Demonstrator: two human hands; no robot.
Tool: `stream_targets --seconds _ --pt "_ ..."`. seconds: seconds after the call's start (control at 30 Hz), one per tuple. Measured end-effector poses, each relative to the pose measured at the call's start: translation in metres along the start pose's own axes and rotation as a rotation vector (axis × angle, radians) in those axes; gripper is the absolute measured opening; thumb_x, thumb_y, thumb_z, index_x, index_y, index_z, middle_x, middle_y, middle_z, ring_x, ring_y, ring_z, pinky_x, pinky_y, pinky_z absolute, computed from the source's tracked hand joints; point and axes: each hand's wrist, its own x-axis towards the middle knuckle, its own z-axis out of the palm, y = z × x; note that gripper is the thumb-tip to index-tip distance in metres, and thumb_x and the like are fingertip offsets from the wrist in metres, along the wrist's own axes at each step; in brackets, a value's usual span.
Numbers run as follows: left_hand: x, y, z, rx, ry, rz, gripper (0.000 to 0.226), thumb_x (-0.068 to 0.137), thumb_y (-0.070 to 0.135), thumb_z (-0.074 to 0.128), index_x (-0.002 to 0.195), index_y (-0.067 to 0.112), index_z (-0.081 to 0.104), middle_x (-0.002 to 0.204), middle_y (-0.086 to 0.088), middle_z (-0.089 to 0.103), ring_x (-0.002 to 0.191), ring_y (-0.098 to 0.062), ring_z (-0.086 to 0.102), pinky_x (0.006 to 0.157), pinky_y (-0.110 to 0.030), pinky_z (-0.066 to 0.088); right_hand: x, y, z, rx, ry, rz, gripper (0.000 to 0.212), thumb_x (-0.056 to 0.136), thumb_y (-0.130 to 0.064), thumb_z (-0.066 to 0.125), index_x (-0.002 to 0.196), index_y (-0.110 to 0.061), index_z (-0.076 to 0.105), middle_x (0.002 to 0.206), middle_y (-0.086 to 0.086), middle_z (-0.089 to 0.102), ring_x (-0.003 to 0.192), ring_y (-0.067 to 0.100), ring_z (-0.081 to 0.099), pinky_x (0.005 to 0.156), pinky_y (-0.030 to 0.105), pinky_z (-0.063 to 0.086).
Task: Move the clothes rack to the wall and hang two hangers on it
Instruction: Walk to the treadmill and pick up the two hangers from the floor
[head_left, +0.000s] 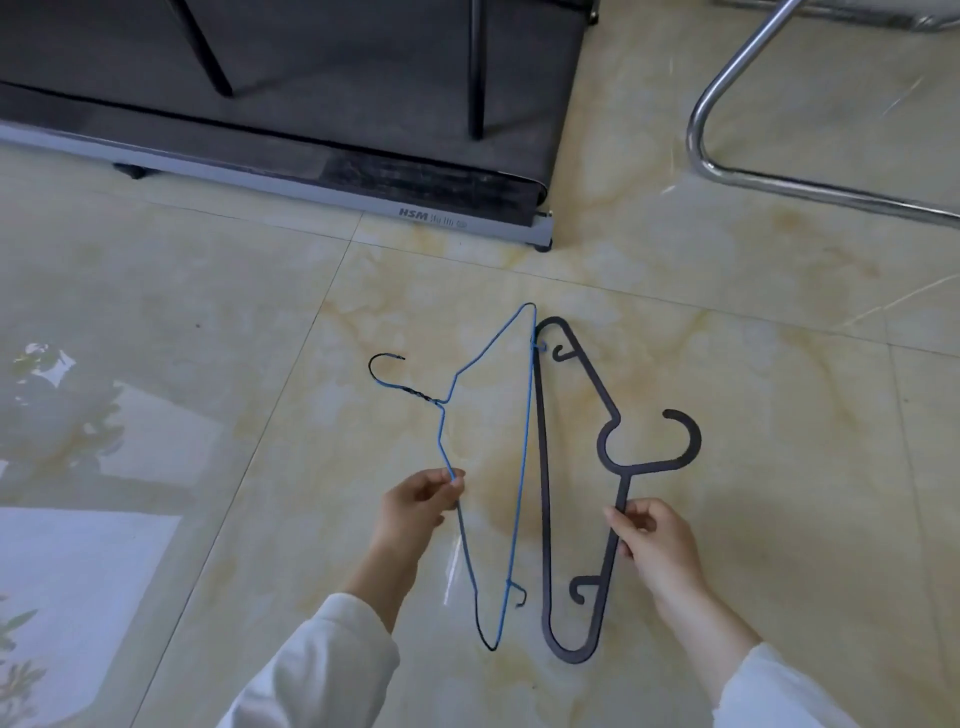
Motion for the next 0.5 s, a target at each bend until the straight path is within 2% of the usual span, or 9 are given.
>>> stream_targets --seconds 0.1,0.23,0.33,0.4,0.5 --pt "-0.046 0.028 -0.003 -0.006 -0.072 -0.04 0.014 0.082 0.009 0.064 0.071 0.018 0.065 0.08 0.003 0.063 0.069 -0.011 0.054 0.067 -0.022 0.039 -0.035 -0.026 -0.019 -0.068 0.011 -0.046 0.012 0.082 -0.015 0.064 0.079 -0.006 0.056 0.063 0.001 0.054 0.053 0.017 0.048 0.054 0.027 0.039" --pt "-0.121 0.074 -0.013 0.028 -0.142 -0.106 0.012 0.081 0.011 0.065 0.072 0.018 0.066 0.077 0.0 0.061 0.067 -0.011 0.053 0.064 -0.019 0.039 -0.102 -0.068 -0.043 -0.148 -0.024 -0.016 0.011 0.081 -0.018 0.065 0.079 -0.009 0.058 0.068 -0.001 0.057 0.059 0.017 0.05 0.066 0.029 0.041" --pt "-0.186 0.116 -0.028 0.013 -0.137 -0.145 0.008 0.081 0.012 0.066 0.075 0.018 0.067 0.073 0.001 0.06 0.066 -0.01 0.054 0.064 -0.019 0.039 -0.168 -0.107 -0.064 -0.163 -0.063 -0.046 0.009 0.081 -0.018 0.064 0.08 -0.011 0.058 0.071 0.001 0.059 0.058 0.013 0.05 0.065 0.028 0.039" --pt "-0.228 0.146 -0.04 0.002 -0.115 -0.151 0.007 0.08 0.013 0.067 0.075 0.018 0.067 0.071 0.001 0.06 0.065 -0.009 0.054 0.064 -0.018 0.04 -0.214 -0.141 -0.081 -0.178 -0.074 -0.086 0.006 0.083 -0.017 0.062 0.083 -0.012 0.058 0.07 -0.004 0.057 0.066 0.017 0.053 0.065 0.026 0.038" --pt "-0.275 0.183 -0.05 -0.052 -0.092 -0.155 0.003 0.08 0.014 0.067 0.078 0.016 0.067 0.076 -0.002 0.062 0.068 -0.011 0.055 0.067 -0.02 0.041 -0.26 -0.182 -0.1 -0.183 -0.083 -0.121 0.003 0.085 -0.017 0.059 0.084 -0.015 0.057 0.068 -0.011 0.055 0.072 0.018 0.054 0.058 0.019 0.037"
